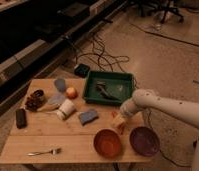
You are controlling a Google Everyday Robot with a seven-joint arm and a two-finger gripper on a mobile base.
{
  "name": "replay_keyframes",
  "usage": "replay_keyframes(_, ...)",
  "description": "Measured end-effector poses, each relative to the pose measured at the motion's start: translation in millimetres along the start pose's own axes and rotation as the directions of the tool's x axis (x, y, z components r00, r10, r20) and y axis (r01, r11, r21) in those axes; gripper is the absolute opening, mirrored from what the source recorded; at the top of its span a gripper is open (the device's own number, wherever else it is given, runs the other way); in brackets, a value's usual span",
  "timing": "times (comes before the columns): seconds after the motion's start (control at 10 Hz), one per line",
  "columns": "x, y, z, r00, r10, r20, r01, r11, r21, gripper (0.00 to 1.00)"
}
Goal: Place pepper in tray
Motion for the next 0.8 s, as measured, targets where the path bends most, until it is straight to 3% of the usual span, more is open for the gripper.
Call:
replay_keyframes(0.2, -1, -1, 6, 1.0, -0.025, -0.002, 0.025, 1.0, 0.005, 0.77)
replay_keyframes(0.3, -3, 0, 9, 0.999, -0.043, -0.001, 0.043, 0.999, 0.007, 0.71)
replay_keyframes(0.5, -4, 5, 13, 0.996, -0.091, 0.001, 0.091, 0.996, 0.012, 0.47)
replay_keyframes(0.8, -8, 22, 19, 0.985, -0.172, -0.008, 0.171, 0.985, -0.028, 0.18)
